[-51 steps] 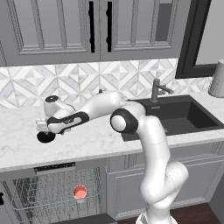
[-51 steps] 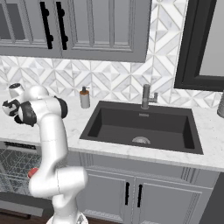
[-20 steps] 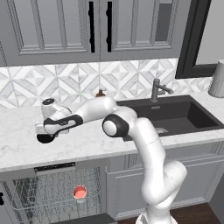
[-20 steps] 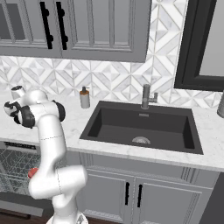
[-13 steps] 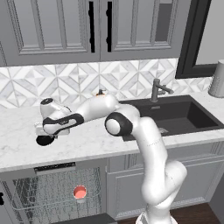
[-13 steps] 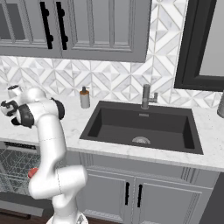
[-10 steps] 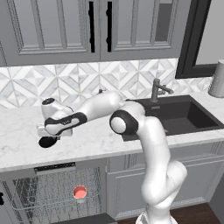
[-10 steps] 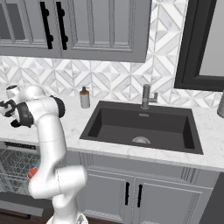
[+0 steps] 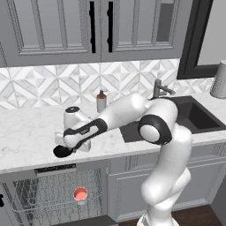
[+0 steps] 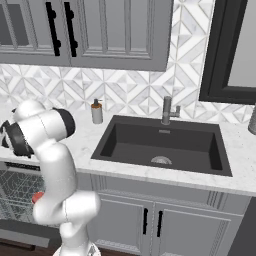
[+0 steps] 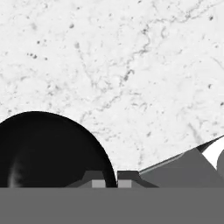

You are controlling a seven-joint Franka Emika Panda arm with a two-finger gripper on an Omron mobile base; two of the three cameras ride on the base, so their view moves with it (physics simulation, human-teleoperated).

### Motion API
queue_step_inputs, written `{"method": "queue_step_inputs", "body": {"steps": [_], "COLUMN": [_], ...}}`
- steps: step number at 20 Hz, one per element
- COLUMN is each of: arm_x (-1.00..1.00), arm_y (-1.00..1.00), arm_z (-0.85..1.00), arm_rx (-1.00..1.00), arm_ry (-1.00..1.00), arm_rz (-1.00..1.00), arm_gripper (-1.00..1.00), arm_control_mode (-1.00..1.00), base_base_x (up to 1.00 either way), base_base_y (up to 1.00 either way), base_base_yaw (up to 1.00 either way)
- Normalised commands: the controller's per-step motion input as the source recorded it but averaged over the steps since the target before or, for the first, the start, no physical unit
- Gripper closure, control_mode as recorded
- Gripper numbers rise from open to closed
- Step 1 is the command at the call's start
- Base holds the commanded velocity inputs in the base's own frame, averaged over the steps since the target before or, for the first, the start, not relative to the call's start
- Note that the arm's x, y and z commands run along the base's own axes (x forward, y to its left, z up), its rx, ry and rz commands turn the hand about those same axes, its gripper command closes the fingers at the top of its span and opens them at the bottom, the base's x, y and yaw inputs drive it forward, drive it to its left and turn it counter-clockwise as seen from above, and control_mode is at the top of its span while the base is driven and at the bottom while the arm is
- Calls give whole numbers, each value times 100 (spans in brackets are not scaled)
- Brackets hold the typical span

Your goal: Pick up the cup and bowl from the counter, place them in the dishwasher, and close the dishwasher door.

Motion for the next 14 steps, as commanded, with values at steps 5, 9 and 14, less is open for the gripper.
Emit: {"method": "queue_step_inputs", "body": {"steps": [5, 9, 14], "arm_x": [-100, -100, -88], "arm_y": [-11, -7, 1], "arm_z": [4, 18, 3], "arm_rx": [3, 0, -9], "arm_ry": [21, 37, 42], "arm_rz": [-31, -30, -27], "arm_gripper": [100, 100, 100], "arm_control_mode": [-100, -100, -100], "base_base_x": [0, 0, 0], "base_base_y": [0, 0, 0], "base_base_yaw": [0, 0, 0]}}
